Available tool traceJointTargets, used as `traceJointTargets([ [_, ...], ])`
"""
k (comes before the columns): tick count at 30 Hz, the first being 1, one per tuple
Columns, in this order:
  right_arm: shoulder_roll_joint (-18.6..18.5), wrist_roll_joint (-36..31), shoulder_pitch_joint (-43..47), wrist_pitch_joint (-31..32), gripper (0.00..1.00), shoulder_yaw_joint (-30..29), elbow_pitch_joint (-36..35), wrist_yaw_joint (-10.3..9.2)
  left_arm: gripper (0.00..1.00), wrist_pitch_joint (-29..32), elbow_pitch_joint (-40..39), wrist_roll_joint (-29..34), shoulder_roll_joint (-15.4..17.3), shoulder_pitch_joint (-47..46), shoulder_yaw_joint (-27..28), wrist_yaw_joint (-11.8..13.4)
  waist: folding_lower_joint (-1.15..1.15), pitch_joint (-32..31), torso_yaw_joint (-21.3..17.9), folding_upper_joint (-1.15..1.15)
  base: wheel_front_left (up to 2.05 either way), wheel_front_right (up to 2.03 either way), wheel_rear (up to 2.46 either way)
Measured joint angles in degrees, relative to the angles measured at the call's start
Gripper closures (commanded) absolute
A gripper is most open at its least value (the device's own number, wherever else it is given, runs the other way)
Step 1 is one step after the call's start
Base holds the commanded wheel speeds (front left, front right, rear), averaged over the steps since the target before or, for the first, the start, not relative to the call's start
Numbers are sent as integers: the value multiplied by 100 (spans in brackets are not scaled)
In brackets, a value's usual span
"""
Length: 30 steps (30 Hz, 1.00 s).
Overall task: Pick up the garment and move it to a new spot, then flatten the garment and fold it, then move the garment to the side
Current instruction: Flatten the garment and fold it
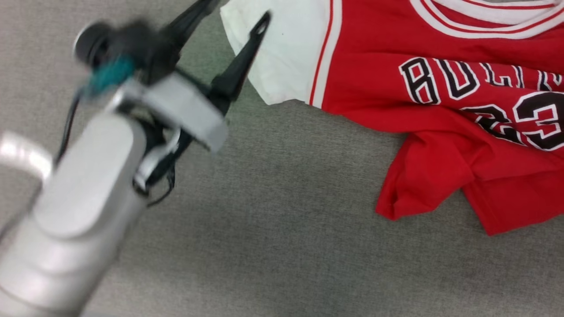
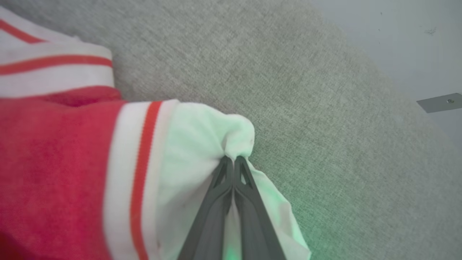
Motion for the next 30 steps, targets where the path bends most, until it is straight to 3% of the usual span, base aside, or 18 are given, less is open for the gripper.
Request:
traceJointTargets([
  [5,88,42,-215,-21,100,176,-12,1,0,1555,716,-1602,321,-1399,-1126,-1,0,95,-99,0,0,0,0],
  [9,159,51,-385,-11,100,272,-64,1,0,2395,1544,-2207,333,-2320,-1829,-1,0,190,-177,0,0,0,0],
  [15,336,48,-587,-11,100,365,-100,0,0,3076,2521,-2817,244,-3045,-2554,-1,0,304,-367,0,0,0,0],
  [21,467,49,-649,-42,100,387,-105,-2,2,3443,2818,-3476,209,-3423,-3061,4,0,377,-522,0,0,0,0],
  [22,479,49,-650,-57,100,389,-101,-2,51,3466,2810,-3587,226,-3445,-3119,9,0,376,-534,0,0,0,0],
  [23,489,51,-650,-66,100,397,-99,-4,84,3485,2778,-3679,249,-3469,-3201,14,0,366,-541,0,0,0,0],
  [24,494,54,-649,-99,100,419,-97,-7,84,3512,2740,-3760,274,-3497,-3287,16,0,352,-545,0,0,0,0],
  [25,503,64,-645,-156,100,445,-93,-7,100,3511,2705,-3828,296,-3512,-3372,16,0,337,-549,0,0,0,0],
  [30,511,277,-583,-689,100,525,-44,-10,100,3052,2650,-4142,382,-3489,-3597,7,0,231,-561,0,0,0,0],
])
